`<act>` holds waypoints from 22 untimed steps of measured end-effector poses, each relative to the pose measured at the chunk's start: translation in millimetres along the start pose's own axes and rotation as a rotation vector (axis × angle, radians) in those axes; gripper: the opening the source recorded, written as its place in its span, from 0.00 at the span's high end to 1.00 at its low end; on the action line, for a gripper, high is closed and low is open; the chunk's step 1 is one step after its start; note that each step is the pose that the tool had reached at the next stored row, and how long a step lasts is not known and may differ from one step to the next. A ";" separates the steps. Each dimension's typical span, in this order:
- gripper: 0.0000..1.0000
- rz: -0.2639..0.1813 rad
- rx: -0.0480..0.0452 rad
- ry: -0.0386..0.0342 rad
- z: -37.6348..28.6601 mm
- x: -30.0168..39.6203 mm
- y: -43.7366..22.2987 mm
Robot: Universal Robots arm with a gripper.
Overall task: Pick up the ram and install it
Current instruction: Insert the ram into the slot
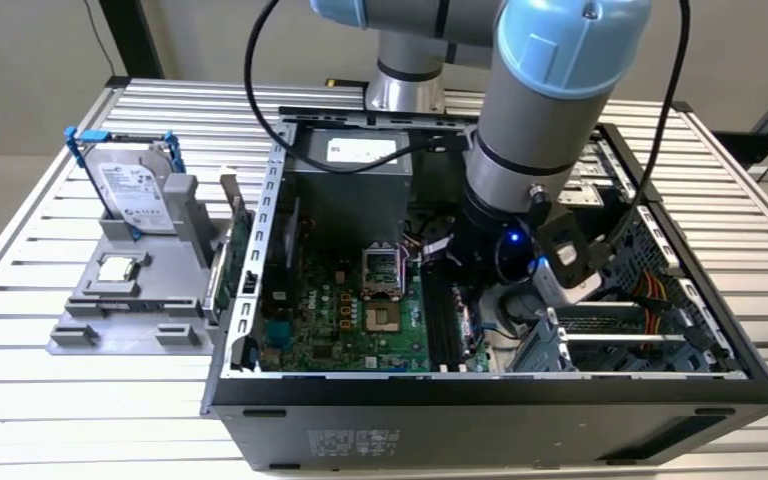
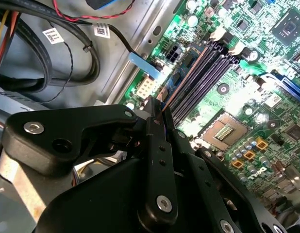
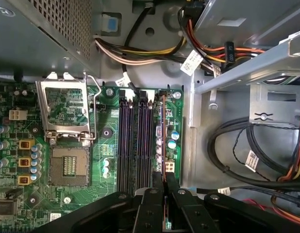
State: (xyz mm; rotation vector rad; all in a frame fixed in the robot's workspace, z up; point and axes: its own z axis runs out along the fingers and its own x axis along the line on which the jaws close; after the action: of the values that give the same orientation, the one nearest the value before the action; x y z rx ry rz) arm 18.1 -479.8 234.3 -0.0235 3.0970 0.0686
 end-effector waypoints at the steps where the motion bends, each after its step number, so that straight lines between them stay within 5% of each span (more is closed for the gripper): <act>1: 1.00 -0.001 0.0007 0.0001 0.5 0.2 0.0; 9: 1.00 -0.008 0.0185 0.0036 4.4 1.3 -0.2; 22: 1.00 -0.009 0.0202 0.0040 9.9 4.8 -0.4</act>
State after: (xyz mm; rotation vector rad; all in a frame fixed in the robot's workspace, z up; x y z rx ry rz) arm 13.7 -479.8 224.2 -0.0372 3.1010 0.0370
